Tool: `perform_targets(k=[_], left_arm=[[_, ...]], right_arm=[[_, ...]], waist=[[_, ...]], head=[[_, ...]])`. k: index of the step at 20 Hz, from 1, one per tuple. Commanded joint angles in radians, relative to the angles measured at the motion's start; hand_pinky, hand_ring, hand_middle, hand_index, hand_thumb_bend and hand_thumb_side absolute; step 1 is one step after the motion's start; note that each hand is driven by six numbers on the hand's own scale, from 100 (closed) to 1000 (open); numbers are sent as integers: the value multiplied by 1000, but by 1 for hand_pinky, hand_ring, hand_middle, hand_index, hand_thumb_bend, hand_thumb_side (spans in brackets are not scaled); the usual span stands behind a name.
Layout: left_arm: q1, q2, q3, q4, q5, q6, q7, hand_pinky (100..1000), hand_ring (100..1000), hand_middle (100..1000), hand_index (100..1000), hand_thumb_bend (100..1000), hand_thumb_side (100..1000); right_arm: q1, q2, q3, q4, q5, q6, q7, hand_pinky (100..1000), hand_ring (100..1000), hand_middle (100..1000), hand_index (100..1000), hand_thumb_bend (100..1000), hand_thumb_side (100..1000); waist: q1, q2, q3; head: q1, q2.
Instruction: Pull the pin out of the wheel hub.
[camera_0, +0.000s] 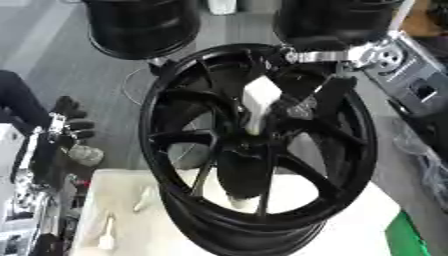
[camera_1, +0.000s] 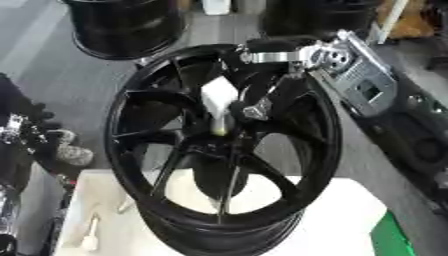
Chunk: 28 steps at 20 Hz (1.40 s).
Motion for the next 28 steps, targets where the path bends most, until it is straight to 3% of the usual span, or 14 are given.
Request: perform_targets(k=[1,5,8,10,15,17,18,21,22,23,25,28], left_arm=[[-3,27,9,-19,-5,-1,7,649,609,609,740,560,626],[1,32,15,-18,-8,-1,14,649,609,608,739,560,626],[2,31,21,-19,-7,-2,20,649,608,607,739,561,625],[2,30,26,-19,-6,-2,25,649,608,607,739,562,626],[-2,25,33,-22,-5,-3,34,648,608,606,739,562,625],[-2,25,38,-23,-5,-4,39,648,608,606,739,562,625],[-1,25,41,-23,-5,-5,42,648,608,605,739,562,625],[-1,26,42,-23,-4,-5,45,648,608,605,739,562,624],[-2,25,40,-23,-4,-4,44,648,608,605,739,562,624],[-2,24,39,-23,-4,-4,43,648,608,605,739,562,624],[-2,22,38,-22,-3,-4,42,648,608,604,739,563,624],[-2,21,38,-21,-3,-5,43,647,607,604,739,563,623]], right_arm=[[-35,-94,-67,-52,-67,-89,123,727,588,780,467,100,116],[14,-222,-217,-93,-141,-48,96,726,581,775,468,100,100],[145,-319,-390,-121,-131,-23,-27,725,574,770,465,100,100],[264,-346,-520,-123,-72,-1,-137,722,569,771,466,100,100],[554,-282,-806,-42,115,107,-415,709,549,793,490,100,100],[638,-240,-883,18,138,140,-499,701,539,802,506,100,268],[682,-220,-917,71,141,161,-544,700,542,811,563,100,311],[766,-188,-942,258,199,224,-679,707,577,861,856,100,271],[781,-179,-937,321,229,249,-728,710,589,881,918,100,311],[792,-165,-931,380,248,274,-777,714,610,916,990,100,410],[806,-138,-918,466,248,308,-867,718,635,963,1000,100,592],[821,-94,-909,506,178,330,-971,711,630,983,1000,100,778]], waist=[[-2,-18,-6],[-7,-22,-21],[-5,-21,-29],[-3,-19,-36],[4,-11,-42],[7,-9,-45],[9,-9,-47],[11,-9,-49],[12,-10,-48],[13,-11,-46],[16,-12,-43],[21,-13,-41]], head=[[6,-2],[10,-2],[15,-2],[22,-2],[30,-9],[35,-10],[37,-9],[35,-7],[33,-7],[31,-6],[27,-5],[22,-4]])
